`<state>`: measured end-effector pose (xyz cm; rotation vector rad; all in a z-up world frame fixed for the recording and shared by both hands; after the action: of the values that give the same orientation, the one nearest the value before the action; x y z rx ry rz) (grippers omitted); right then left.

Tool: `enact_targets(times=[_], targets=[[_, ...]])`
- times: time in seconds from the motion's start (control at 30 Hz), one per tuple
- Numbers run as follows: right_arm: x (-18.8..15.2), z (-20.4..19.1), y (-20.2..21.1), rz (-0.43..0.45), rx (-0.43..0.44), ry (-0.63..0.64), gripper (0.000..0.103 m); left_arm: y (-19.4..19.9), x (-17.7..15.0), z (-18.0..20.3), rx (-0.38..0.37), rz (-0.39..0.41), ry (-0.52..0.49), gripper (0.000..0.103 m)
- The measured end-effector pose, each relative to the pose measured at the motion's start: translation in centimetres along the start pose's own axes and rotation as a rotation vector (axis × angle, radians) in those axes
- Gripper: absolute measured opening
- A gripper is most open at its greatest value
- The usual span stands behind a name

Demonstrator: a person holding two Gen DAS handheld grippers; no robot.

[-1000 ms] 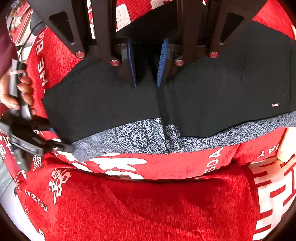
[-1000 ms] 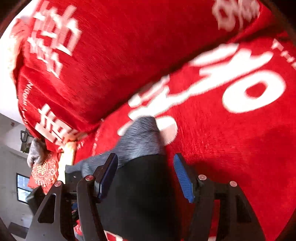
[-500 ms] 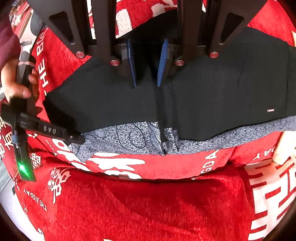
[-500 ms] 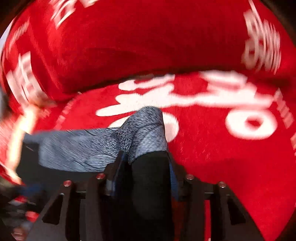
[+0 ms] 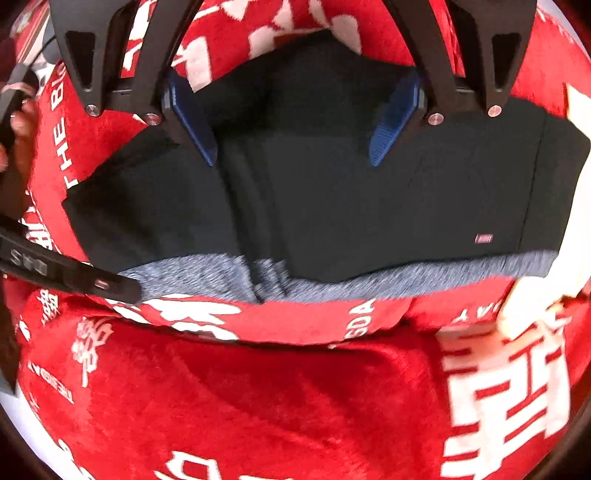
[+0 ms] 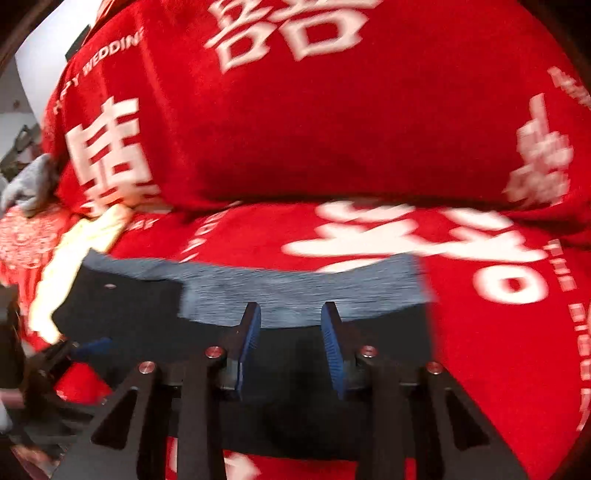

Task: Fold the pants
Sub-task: 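Release the trousers with both grippers and lift them away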

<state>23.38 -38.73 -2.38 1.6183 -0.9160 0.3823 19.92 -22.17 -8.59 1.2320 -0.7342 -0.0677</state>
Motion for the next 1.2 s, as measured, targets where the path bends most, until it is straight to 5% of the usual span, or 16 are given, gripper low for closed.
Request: enact_targets(times=[0.23, 0.33, 0.53, 0.8, 0.93, 1.2], targets=[[-1.6, -5.3, -8.6, -0.184, 0.164, -0.087, 0.037, 0.0, -1.3, -3.0, 0.029, -0.024, 0.057, 0.085], [-2.5, -6.6, -8.0, -0.162, 0.108, 0.003, 0.037, -0.1, -1.5, -3.8, 0.028, -0.023, 0.078, 0.085], [-4.0, -7.6, -5.6, -0.186, 0.226, -0.002, 0.037, -0.5, -1.8, -3.9, 0.045, -0.034, 0.109, 0.085], [-4.7, -7.3, 0.2, -0.064, 0.147, 0.030, 0.039, 0.4, -2.9, -4.6, 0.061, -0.037, 0.110, 0.085], [-7.2, -6.5, 1.1, -0.054, 0.028, 0.105, 0.040, 0.5, -3.3, -4.9, 0.065, -0.037, 0.127, 0.085], [-8.6, -8.0, -1.4, -0.110, 0.070, 0.042, 0.040, 1.3, -3.8, -5.2, 0.083, -0.042, 0.127, 0.085]])
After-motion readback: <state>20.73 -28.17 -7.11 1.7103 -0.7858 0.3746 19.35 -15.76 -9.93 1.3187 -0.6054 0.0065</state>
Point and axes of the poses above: each gripper's, at about its wrist camera, not at the fingertips, and y roughly against the way its jaws point, z to its right, x to its top, the point moved 10 cm from there along -y, roughly the way its jaws point
